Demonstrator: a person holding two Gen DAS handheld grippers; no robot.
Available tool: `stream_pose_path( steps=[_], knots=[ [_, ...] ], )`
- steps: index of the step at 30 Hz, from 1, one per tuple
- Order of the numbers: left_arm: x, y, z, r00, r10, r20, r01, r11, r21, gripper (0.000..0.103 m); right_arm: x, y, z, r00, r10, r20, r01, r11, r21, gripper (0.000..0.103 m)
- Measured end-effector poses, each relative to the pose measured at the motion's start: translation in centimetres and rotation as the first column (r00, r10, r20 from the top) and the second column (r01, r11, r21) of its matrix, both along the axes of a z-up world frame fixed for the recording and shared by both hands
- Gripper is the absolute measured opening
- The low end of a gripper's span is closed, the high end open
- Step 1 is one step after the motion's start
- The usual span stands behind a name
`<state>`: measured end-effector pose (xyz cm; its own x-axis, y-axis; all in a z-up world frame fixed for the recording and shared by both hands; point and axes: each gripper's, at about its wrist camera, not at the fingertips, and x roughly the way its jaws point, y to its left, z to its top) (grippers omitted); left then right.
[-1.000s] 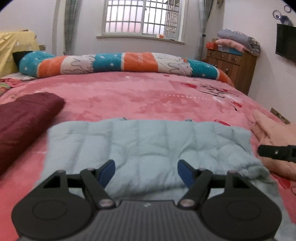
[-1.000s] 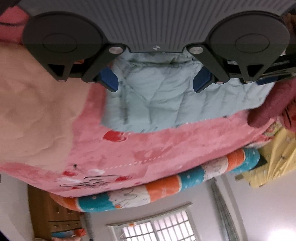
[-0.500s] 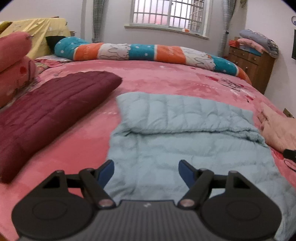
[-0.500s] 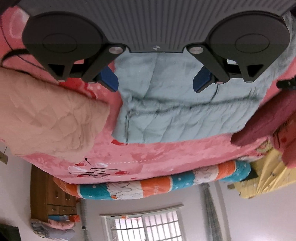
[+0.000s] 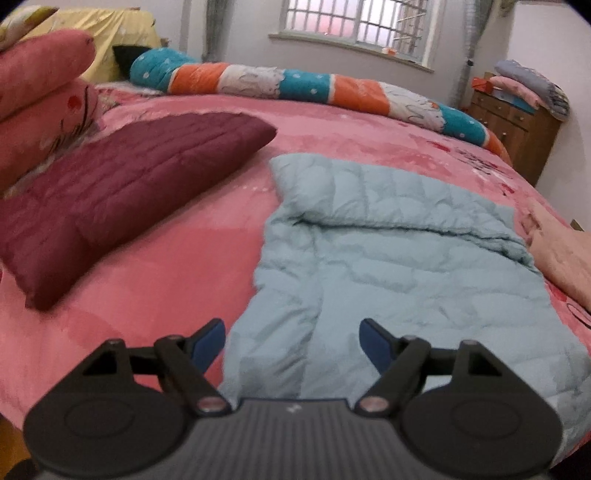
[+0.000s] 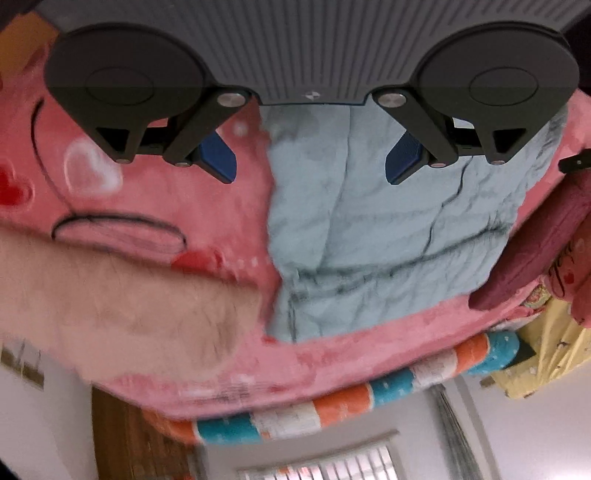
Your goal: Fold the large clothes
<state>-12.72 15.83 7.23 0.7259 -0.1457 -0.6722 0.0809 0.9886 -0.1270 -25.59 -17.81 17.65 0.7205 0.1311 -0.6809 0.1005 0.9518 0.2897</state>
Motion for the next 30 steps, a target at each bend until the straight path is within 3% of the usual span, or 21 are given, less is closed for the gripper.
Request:
stream_pose_path(
  steps=[9, 16, 21, 30],
  knots=[
    [0.5, 1.7, -2.2, 0.996, 0.049, -0.079, -0.052, 0.998, -0.031, 0.080, 2.1, 0.1, -2.3, 0.982, 0.021, -0.190, -0.011, 0.998, 0.054, 0.103],
    [1.0, 1.7, -3.9, 0.989, 0.039, -0.143, -0.045, 0.998, -0.037, 0.080, 3.3, 1.7, -4.5, 0.944, 0.086, -0.319, -0.067, 0.995, 0.070, 0.103],
    [0.9, 1.6, -4.2, 0.987, 0.025, -0.159, -0.031, 0.999, -0.035, 0.087, 3.5, 3.2, -5.2, 0.927, 0.145, -0.346, -0.138, 0.989, 0.045, 0.103],
    [0.5, 0.0, -4.5, 0.974, -0.089, -0.209, 0.080, 0.995, -0.052, 0.088, 3.9, 5.3, -5.7, 0.894, 0.253, -0.370, -0.247, 0.967, 0.066, 0.103]
  ],
)
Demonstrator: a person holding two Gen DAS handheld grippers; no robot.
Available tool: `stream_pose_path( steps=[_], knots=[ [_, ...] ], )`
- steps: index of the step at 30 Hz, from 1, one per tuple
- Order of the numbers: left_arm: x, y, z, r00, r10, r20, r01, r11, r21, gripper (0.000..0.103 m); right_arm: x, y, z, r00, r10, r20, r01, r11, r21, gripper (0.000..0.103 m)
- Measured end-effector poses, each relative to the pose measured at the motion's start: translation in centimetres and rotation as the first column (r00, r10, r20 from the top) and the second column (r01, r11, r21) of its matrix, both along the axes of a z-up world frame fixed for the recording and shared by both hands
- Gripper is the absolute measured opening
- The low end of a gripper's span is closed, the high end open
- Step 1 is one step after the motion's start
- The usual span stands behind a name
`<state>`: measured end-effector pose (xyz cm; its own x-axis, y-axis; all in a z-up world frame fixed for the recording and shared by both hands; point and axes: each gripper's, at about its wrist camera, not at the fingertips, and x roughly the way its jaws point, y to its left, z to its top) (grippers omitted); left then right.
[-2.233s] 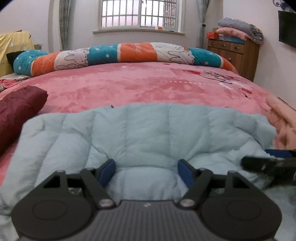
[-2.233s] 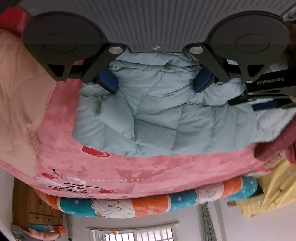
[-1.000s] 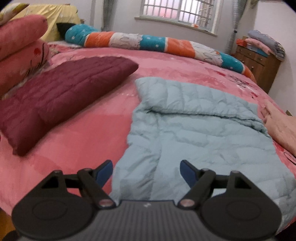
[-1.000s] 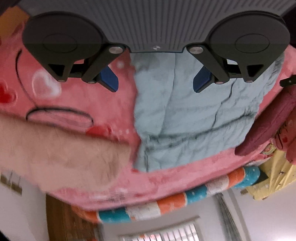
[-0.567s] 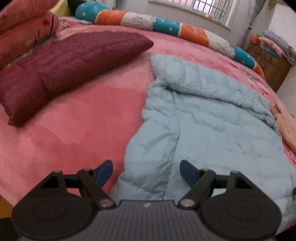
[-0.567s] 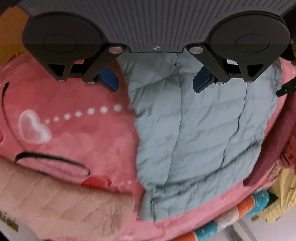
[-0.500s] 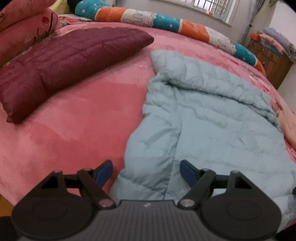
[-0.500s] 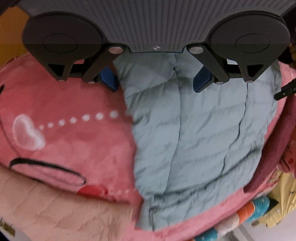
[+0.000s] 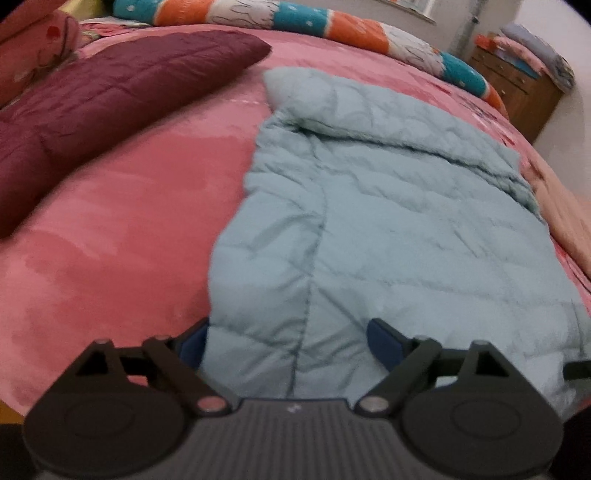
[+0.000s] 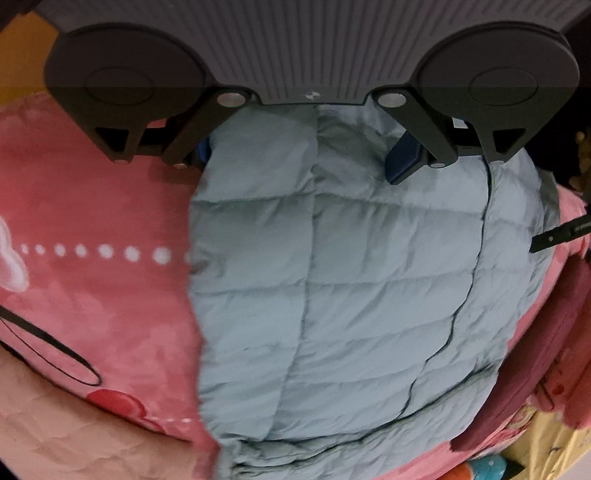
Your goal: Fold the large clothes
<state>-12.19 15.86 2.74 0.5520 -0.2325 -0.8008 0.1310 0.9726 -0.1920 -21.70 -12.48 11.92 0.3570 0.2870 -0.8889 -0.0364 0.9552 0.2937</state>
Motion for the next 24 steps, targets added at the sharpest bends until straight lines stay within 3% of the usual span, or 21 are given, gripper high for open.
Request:
stream_pose_path(
  steps=[5, 8, 10, 15, 16, 20, 24],
  knots=[
    [-0.5, -1.0, 0.1, 0.997, -0.073, -0.011, 0.073, 0.997, 0.004, 0.082, -0.1, 1.6, 0.3, 0.998, 0.056, 0.015, -0.056, 0.998, 0.007, 0.101],
    [-0.8, -1.2, 0.3, 0.995, -0.096, -0.005, 0.096, 0.995, -0.016, 0.065, -0.1, 1.6, 0.4, 0.998, 0.052, 0.033, -0.054, 0.998, 0.041, 0.082],
    [-0.7, -1.1, 0.4, 0.995, -0.098, -0.008, 0.098, 0.994, -0.044, 0.057, -0.2, 1.1, 0.6, 0.998, 0.046, 0.050, -0.050, 0.995, 0.086, 0.056],
    [-0.5, -0.5, 0.7, 0.995, -0.095, -0.025, 0.090, 0.985, -0.147, 0.023, 0.0, 1.6, 0.9, 0.995, 0.045, 0.088, -0.056, 0.991, 0.124, 0.038],
    [-0.4, -0.3, 0.7, 0.995, -0.091, -0.032, 0.083, 0.981, -0.177, 0.020, -0.1, 1.3, 1.1, 0.994, 0.041, 0.098, -0.055, 0.989, 0.140, 0.034],
    [-0.1, -0.2, 0.8, 0.996, -0.077, -0.050, 0.064, 0.971, -0.232, 0.015, -0.2, -0.1, 2.1, 0.991, 0.005, 0.136, -0.036, 0.974, 0.222, 0.029],
    [0.5, -0.2, 1.6, 0.997, -0.073, -0.036, 0.059, 0.952, -0.300, 0.011, -0.4, -1.4, 2.8, 0.982, -0.055, 0.180, -0.017, 0.928, 0.372, 0.028]
  ],
)
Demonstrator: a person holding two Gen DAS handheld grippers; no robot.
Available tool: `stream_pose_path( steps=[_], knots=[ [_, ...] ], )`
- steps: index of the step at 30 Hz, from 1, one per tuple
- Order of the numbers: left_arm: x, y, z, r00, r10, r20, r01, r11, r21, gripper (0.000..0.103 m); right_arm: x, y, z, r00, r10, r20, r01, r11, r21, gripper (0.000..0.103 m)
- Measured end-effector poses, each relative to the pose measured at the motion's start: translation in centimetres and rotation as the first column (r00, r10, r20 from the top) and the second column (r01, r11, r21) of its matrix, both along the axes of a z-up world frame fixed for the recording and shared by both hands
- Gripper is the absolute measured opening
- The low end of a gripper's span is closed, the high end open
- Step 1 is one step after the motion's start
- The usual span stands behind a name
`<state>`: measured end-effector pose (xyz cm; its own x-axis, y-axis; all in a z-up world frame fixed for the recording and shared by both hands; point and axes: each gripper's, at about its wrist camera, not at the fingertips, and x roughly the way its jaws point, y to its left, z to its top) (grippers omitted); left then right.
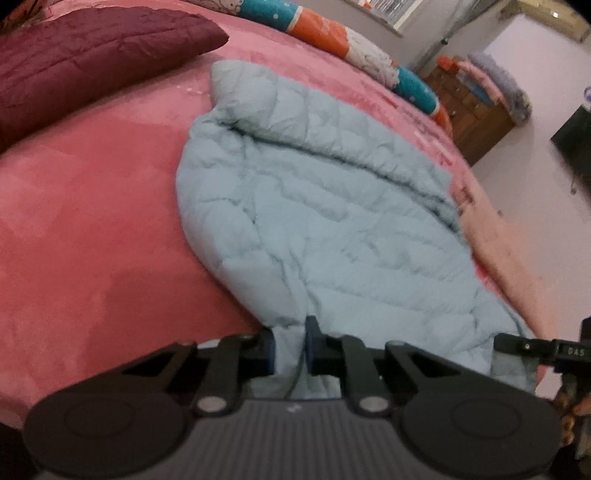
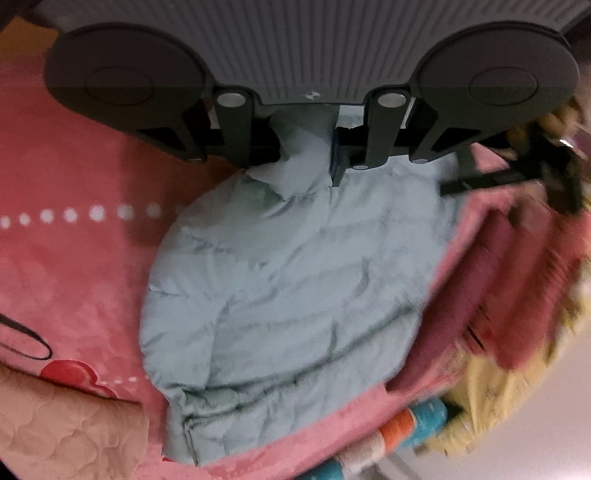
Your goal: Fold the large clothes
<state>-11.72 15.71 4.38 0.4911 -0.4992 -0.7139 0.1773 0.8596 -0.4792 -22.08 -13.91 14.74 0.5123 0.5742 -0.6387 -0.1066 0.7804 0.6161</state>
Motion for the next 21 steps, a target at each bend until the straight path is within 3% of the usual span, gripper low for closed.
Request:
stream_pose_path(
  steps=[4, 9, 17, 21],
  knots=[
    [0.7, 0.1, 0.9, 1.000, 0.013, 0.008, -0.012, 0.998, -0.067, 0.010, 0.3, -1.2, 0.3, 0.998, -0.045, 0.044, 0.038, 0.987, 0.155, 0.028],
    [1.9, 0.1, 2.9, 0.999, 0.030, 0.043, -0.023, 0.989, -0.149, 0.009, 1.2, -2.4, 0.4, 0.991, -0.108, 0.082, 0.071, 0.929, 0.363, 0.028],
    [6.0, 0.2, 5.6, 0.993, 0.089, 0.083, -0.062, 0.956, -0.286, 0.009, 4.1, -4.2, 2.0, 0.975, -0.176, 0.136, 0.089, 0.868, 0.488, 0.028],
    [9.1, 0.0, 6.8, 0.986, 0.131, 0.102, -0.093, 0.945, -0.315, 0.009, 6.8, -4.5, 2.5, 0.962, -0.225, 0.155, 0.112, 0.842, 0.529, 0.028]
  ],
)
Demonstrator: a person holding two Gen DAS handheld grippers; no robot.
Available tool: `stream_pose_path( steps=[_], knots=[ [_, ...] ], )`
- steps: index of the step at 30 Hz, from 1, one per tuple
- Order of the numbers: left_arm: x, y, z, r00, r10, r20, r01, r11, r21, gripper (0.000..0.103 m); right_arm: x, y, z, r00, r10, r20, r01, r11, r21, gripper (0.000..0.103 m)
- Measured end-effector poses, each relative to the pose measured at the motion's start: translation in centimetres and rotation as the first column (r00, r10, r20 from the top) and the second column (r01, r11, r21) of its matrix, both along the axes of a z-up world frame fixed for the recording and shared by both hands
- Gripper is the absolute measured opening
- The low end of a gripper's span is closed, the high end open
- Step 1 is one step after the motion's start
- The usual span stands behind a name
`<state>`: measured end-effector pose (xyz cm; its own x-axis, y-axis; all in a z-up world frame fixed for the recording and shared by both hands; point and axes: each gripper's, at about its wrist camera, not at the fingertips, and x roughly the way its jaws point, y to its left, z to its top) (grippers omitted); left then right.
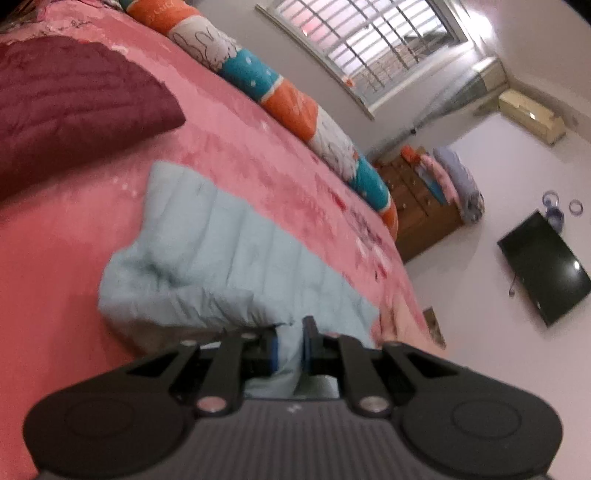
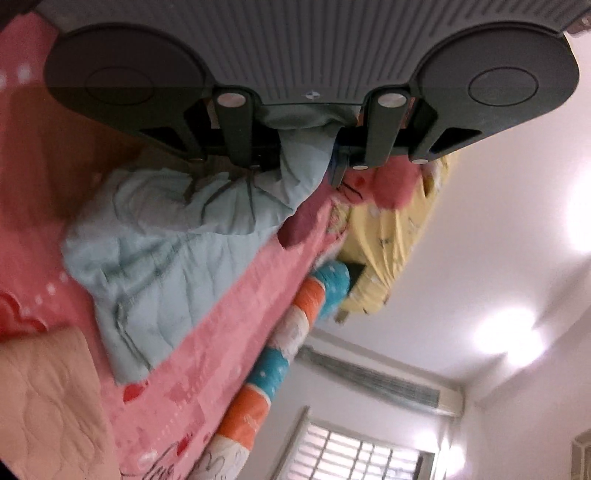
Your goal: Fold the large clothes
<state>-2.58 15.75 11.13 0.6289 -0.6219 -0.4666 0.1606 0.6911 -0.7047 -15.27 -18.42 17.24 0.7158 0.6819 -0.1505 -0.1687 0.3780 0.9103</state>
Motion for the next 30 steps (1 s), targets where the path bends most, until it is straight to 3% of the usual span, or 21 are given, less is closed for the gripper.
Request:
stream_pose_path(
  steps=[9, 13, 19, 21, 22, 23, 24, 26, 30],
  knots=[
    [8.2, 0.5, -0.8, 0.990, 0.133, -0.055, -0.134, 0.991, -0.017, 0.009, 6.1, -2.1, -0.8, 0.991, -0.135, -0.009, 0.135, 0.990, 0.046, 0.028],
    [11.7, 0.2, -2.5, 0.977, 0.181, -0.111, -0.179, 0.983, 0.028, 0.009, 9.5, -3.0, -2.8, 0.978, -0.203, -0.053, 0.207, 0.974, 0.091, 0.030],
    [14.1, 0.3, -3.0, 0.972, 0.202, -0.116, -0.193, 0.977, 0.090, 0.011, 11.7, -3.1, -5.3, 0.964, -0.240, -0.114, 0.246, 0.968, 0.039, 0.036],
    [14.5, 0.2, -2.6, 0.973, 0.207, -0.105, -0.196, 0.975, 0.102, 0.025, 12.3, -3.4, -5.6, 0.962, -0.243, -0.122, 0.248, 0.968, 0.030, 0.046],
    [14.8, 0.4, -2.5, 0.972, 0.209, -0.105, -0.199, 0.975, 0.098, 0.031, 11.8, -3.9, -5.5, 0.962, -0.243, -0.123, 0.249, 0.968, 0.034, 0.061],
    [14.8, 0.4, -2.3, 0.972, 0.212, -0.104, -0.202, 0.975, 0.092, 0.044, 11.4, -4.2, -5.4, 0.962, -0.244, -0.120, 0.251, 0.967, 0.042, 0.070],
    [14.8, 0.4, -2.0, 0.973, 0.212, -0.097, -0.203, 0.975, 0.092, 0.049, 11.2, -4.4, -5.3, 0.962, -0.249, -0.112, 0.256, 0.966, 0.048, 0.081],
    [14.5, 0.2, -1.3, 0.974, 0.212, -0.076, -0.203, 0.973, 0.112, 0.061, 10.8, -4.7, -4.9, 0.960, -0.259, -0.102, 0.264, 0.964, 0.039, 0.082],
    [14.4, 0.0, 0.1, 0.977, 0.213, -0.026, -0.207, 0.967, 0.151, 0.065, 11.4, -5.0, -4.5, 0.959, -0.273, -0.078, 0.277, 0.960, 0.035, 0.092]
  ],
)
